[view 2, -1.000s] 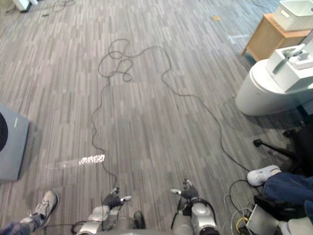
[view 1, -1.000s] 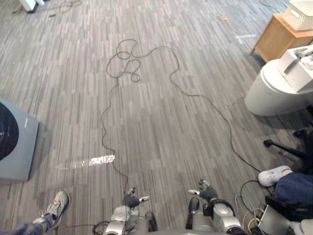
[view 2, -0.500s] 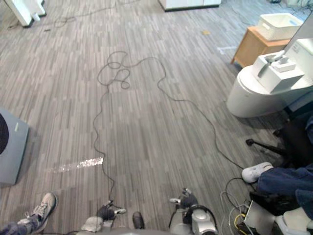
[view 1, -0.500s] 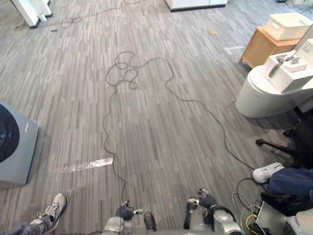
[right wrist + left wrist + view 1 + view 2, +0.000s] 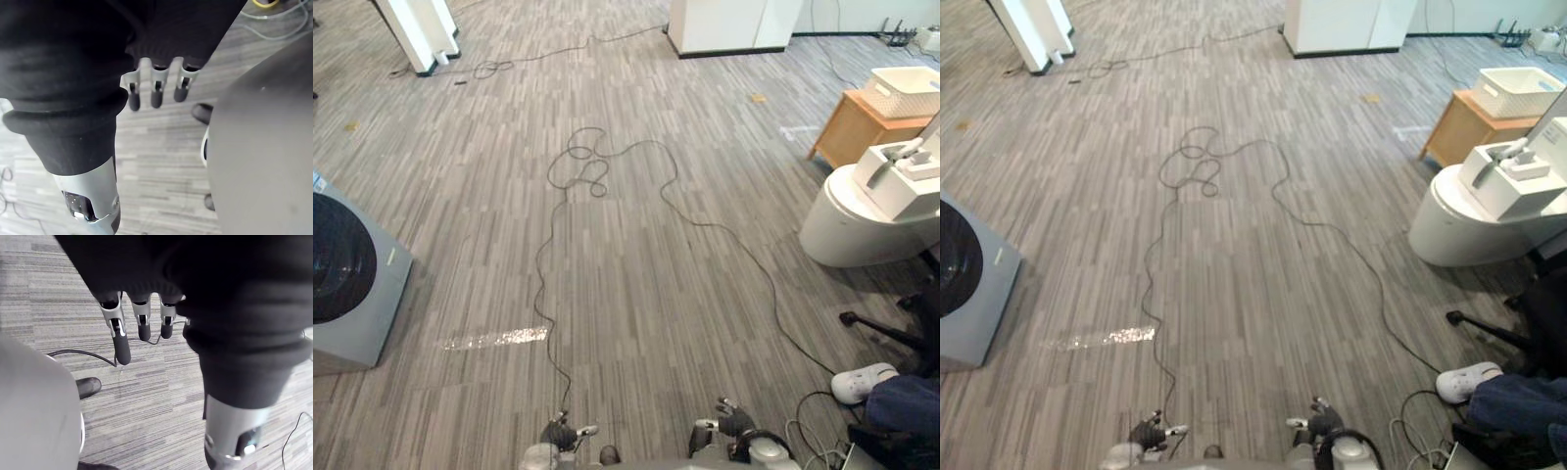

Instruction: Organize washtable

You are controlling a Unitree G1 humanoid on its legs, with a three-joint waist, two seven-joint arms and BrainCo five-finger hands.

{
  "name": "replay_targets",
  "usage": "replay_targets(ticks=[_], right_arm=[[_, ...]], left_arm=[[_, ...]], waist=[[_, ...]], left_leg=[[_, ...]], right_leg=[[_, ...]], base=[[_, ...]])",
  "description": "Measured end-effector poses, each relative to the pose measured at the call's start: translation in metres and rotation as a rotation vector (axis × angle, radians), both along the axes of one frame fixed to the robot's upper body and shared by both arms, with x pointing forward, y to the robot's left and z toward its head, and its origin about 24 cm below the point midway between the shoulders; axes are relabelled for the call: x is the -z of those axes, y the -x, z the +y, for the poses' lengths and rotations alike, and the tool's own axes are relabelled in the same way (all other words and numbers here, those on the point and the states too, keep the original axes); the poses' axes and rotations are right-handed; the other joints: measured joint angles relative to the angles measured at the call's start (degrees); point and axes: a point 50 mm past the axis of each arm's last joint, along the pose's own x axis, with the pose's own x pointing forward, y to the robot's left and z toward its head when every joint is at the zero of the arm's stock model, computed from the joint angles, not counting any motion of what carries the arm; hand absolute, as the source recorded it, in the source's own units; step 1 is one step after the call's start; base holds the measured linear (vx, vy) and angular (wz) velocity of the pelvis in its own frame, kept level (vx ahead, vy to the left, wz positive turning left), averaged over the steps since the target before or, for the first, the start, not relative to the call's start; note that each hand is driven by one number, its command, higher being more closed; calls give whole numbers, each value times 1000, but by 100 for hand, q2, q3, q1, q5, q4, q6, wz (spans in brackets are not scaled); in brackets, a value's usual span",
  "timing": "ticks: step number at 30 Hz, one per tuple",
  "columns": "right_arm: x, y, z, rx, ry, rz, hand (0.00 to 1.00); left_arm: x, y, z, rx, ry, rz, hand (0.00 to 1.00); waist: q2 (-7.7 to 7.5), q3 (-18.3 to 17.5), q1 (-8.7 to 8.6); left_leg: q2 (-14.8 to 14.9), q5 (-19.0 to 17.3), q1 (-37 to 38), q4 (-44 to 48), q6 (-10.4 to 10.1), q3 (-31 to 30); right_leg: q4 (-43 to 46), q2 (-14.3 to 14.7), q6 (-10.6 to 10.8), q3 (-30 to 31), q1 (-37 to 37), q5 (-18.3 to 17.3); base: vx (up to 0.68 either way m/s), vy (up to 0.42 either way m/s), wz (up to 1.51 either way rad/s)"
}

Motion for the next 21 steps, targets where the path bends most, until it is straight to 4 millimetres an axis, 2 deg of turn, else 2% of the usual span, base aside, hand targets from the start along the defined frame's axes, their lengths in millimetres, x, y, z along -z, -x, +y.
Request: replay_targets(ticks=[2,4,9,11,12,14,15,16,17,18,19,21], right_arm=[[1,3,-1,46,-18,4,0],[2,8,-3,90,-33,13,0],[2,7,-5,125,-41,12,0],[2,7,-6,124,-38,12,0],[2,6,-6,120,-36,10,0],[1,5,-6,119,-36,6,0],[1,6,-5,119,-37,3,0],[1,6,-5,119,-39,2,0],[0,4,-3,115,-44,-8,0],[-1,2,-3,117,-44,-19,0],[-2,-1,-4,113,-37,-40,0],[-2,-3,-4,103,-34,-36,0]], left_arm=[[0,3,3,-64,13,-1,0],[0,3,5,-102,21,-4,0],[0,2,7,-110,22,-13,0],[-1,1,6,-128,32,-24,0],[-1,-1,4,-138,43,-33,0],[-2,0,5,-144,44,-34,0],[-2,-1,8,-139,36,-36,0],[-2,-1,7,-134,37,-36,0],[-2,-2,8,-132,32,-39,0],[-3,-3,9,-132,30,-41,0],[-3,-4,10,-130,25,-43,0],[-3,-4,10,-130,24,-39,0]], waist=[[-30,-9,39],[-51,-26,158],[-67,-27,171],[-48,-26,252],[-13,-19,329],[-3,-10,305],[-93,-19,294],[-91,3,290],[-190,20,285],[-226,57,278],[-180,110,246],[-193,114,225]], left_leg=[[84,-261,-7,381,-17,81],[164,-464,-6,663,-38,166],[177,-657,-226,898,-51,184],[204,-975,-458,1280,-20,113],[267,-1278,-642,1696,46,59],[276,-1456,-672,1910,85,1],[225,-1691,-655,2169,135,-57],[162,-1732,-645,2200,164,-89],[80,-1799,-561,2198,263,-146],[56,-1821,-465,2186,313,-207],[63,-1880,-216,2142,352,-358],[108,-1933,-17,2037,332,-452]], right_leg=[[-1,52,-5,140,117,-3],[-2,115,-24,302,166,-25],[-1,140,45,573,-11,-146],[25,185,106,792,-130,-191],[516,209,150,976,-391,-454],[1076,151,199,1018,-583,-776],[2118,-79,344,1095,-925,-1316],[2518,-185,341,1114,-1074,-1415],[3230,-349,380,1184,-1310,-1528],[3693,-438,387,1228,-1459,-1532],[4386,-510,304,1205,-1729,-1836],[4410,-509,199,997,-1858,-2020]], base=[[33,-5,-22],[0,-5,-35],[-38,2,-12],[-34,32,-29],[-16,55,-35],[59,131,-13],[104,134,8],[153,130,20],[111,76,27],[268,120,51],[262,77,48],[365,29,48]])
